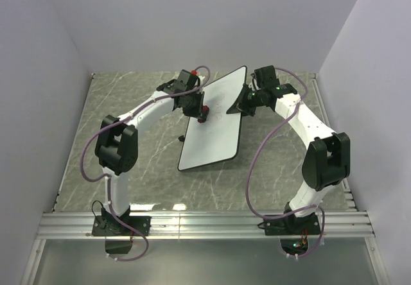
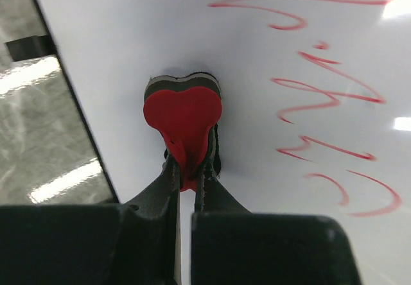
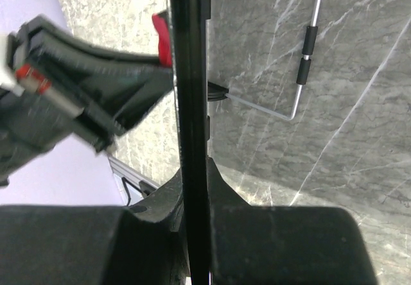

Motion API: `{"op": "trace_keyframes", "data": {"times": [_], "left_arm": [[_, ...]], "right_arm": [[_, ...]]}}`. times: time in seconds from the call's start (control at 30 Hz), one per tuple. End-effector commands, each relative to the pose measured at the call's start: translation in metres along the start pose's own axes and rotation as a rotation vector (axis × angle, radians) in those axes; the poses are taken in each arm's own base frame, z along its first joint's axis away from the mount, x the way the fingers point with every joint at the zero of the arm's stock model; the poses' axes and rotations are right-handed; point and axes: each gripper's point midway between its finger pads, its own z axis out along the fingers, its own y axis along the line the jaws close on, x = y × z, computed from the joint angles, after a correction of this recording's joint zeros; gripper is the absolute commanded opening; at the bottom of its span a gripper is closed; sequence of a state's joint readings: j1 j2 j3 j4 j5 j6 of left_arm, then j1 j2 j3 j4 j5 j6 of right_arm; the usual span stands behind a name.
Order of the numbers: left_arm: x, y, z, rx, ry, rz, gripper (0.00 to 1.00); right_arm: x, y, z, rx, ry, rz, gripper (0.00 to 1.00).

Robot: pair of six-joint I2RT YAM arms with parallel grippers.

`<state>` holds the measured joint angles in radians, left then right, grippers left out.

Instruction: Erase the whiteboard

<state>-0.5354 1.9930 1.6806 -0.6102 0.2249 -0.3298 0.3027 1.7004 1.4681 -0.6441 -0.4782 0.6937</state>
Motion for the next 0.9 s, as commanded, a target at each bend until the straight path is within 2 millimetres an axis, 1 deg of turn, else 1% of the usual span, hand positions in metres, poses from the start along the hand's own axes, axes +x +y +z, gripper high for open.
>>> {"op": "trace_keyframes", "data": {"times": [0.0,0.03,0.07,0.1,0.13,0.17,0.2,0.23,0.27,0.3,0.33,0.37,0.4,0.43,0.47,0.6,0.67,0.73,0.77,0.8,0.83,0.87], "left_arm": [[0.062,0.013,0.04,-0.017,0.204,-0.024,0.0],[0.063,0.01,0.036,0.003,0.2,-0.021,0.0],[0.061,-0.004,0.033,0.08,0.197,-0.011,0.0],[0.055,-0.015,0.023,0.123,0.173,0.011,0.0],[0.053,-0.027,0.018,0.165,0.165,0.028,0.0],[0.051,-0.042,0.012,0.203,0.155,0.062,0.0],[0.049,-0.053,0.005,0.233,0.145,0.103,0.0],[0.037,-0.07,-0.008,0.267,0.111,0.147,0.0],[0.038,-0.088,-0.015,0.3,0.112,0.191,0.0],[0.037,-0.102,-0.027,0.345,0.115,0.228,0.0],[0.027,-0.116,-0.037,0.377,0.084,0.255,0.0],[0.03,-0.13,-0.043,0.408,0.088,0.279,0.0],[0.034,-0.136,-0.05,0.422,0.108,0.296,0.0],[0.03,-0.145,-0.057,0.438,0.098,0.316,0.0],[0.035,-0.153,-0.06,0.444,0.108,0.333,0.0],[0.047,-0.162,-0.066,0.446,0.138,0.349,0.0],[0.044,-0.155,-0.06,0.392,0.125,0.334,0.0],[0.041,-0.145,-0.048,0.328,0.123,0.301,0.0],[0.037,-0.131,-0.039,0.264,0.118,0.28,0.0],[0.036,-0.123,-0.028,0.241,0.132,0.257,0.0],[0.034,-0.115,-0.022,0.216,0.138,0.236,0.0],[0.025,-0.102,-0.016,0.193,0.119,0.206,0.0]], "right_arm": [[0.013,0.007,0.009,0.008,0.024,-0.141,0.0],[0.013,0.007,0.009,0.009,0.025,-0.14,0.0],[0.014,0.008,0.009,0.006,0.028,-0.143,0.0],[0.013,0.008,0.009,0.003,0.029,-0.143,0.0],[0.014,0.008,0.01,0.002,0.031,-0.146,0.0],[0.014,0.009,0.01,-0.002,0.036,-0.146,0.0],[0.015,0.008,0.011,-0.001,0.041,-0.146,0.0],[0.014,0.009,0.012,-0.006,0.043,-0.149,0.0],[0.014,0.009,0.012,-0.007,0.045,-0.152,0.0],[0.015,0.009,0.014,-0.005,0.052,-0.152,0.0],[0.014,0.009,0.014,-0.006,0.052,-0.156,0.0],[0.015,0.008,0.014,-0.002,0.058,-0.16,0.0],[0.015,0.008,0.015,0.001,0.059,-0.162,0.0],[0.014,0.008,0.016,0.003,0.061,-0.166,0.0],[0.014,0.007,0.016,0.008,0.066,-0.169,0.0],[0.013,0.006,0.019,0.02,0.078,-0.18,0.0],[0.011,0.007,0.019,0.017,0.081,-0.184,0.0],[0.009,0.009,0.02,0.013,0.081,-0.187,0.0],[0.011,0.01,0.02,0.011,0.087,-0.191,0.0],[0.01,0.01,0.02,0.008,0.09,-0.189,0.0],[0.009,0.012,0.019,0.001,0.088,-0.193,0.0],[0.011,0.012,0.018,-0.002,0.095,-0.195,0.0]]}}
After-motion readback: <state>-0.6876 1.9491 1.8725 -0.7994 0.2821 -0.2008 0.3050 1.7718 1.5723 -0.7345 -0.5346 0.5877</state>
